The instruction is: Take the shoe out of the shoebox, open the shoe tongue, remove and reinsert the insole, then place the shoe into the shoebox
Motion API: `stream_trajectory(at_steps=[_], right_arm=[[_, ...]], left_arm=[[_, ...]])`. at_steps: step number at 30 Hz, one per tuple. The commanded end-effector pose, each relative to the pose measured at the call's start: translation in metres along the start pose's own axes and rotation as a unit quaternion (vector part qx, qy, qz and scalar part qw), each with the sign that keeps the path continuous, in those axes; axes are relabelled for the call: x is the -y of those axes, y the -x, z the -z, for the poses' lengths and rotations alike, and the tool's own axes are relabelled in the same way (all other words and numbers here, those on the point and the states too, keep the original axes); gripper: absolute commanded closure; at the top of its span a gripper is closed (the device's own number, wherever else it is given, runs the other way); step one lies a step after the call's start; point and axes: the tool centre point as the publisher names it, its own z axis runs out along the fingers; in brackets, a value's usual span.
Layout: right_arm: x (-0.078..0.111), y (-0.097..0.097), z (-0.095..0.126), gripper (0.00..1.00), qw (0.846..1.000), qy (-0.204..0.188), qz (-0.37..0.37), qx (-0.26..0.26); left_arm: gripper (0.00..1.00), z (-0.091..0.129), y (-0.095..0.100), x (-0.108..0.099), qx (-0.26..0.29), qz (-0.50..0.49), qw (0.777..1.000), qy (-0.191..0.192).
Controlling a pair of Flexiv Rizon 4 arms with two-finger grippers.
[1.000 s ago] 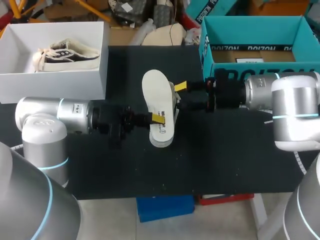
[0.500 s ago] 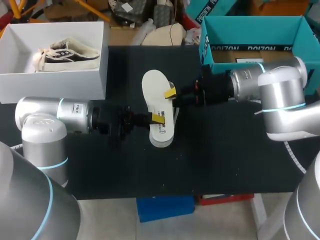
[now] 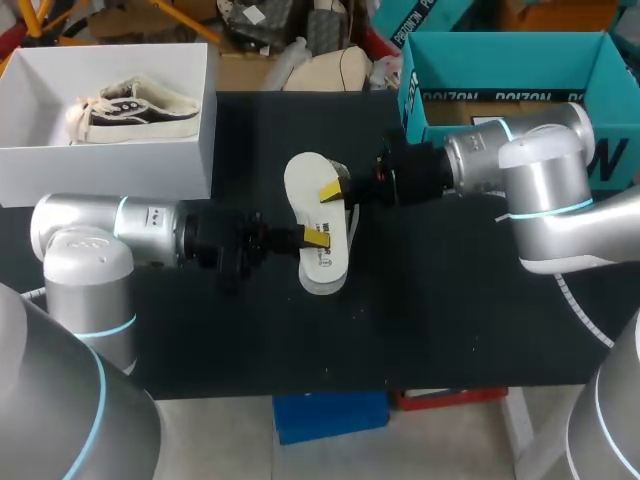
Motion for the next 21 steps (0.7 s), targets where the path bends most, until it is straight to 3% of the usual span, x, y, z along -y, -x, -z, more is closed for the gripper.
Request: stream_trajectory(at_steps=[1, 9, 10, 11, 15, 18, 21], right_arm=[[-0.002, 0.000, -0.001, 1.00, 1.000, -0.002, -0.001, 0.002], [-0.002, 0.000, -0.001, 1.00, 1.000, -0.002, -0.001, 0.002], [-0.002, 0.000, -0.001, 1.00, 1.000, -0.002, -0.001, 0.002], [-0.002, 0.000, -0.001, 1.00, 1.000, -0.002, -0.001, 0.002], [-0.002, 0.000, -0.001, 1.00, 1.000, -0.002, -0.001, 0.002], [-0.002, 0.000, -0.001, 1.00, 1.000, -0.002, -0.001, 0.002], [-0.002, 0.000, -0.001, 1.00, 1.000, -0.002, -0.001, 0.002]], left_arm=[[1.00, -0.001, 0.001, 0.001, -0.001, -0.001, 1.000, 0.001], [1.00, -0.001, 0.001, 0.001, -0.001, -0.001, 1.000, 0.001], [0.76, -0.001, 0.001, 0.001, -0.010, -0.001, 1.000, 0.001], [0.04, -0.001, 0.001, 0.001, -0.020, 0.002, 1.000, 0.002], [0.00, 0.003, -0.003, 0.003, -0.122, -0.027, 0.992, -0.004], [0.00, 0.021, -0.003, 0.003, -0.235, -0.062, 0.970, 0.020], [0.00, 0.043, 0.004, 0.004, -0.341, -0.105, 0.934, 0.013]])
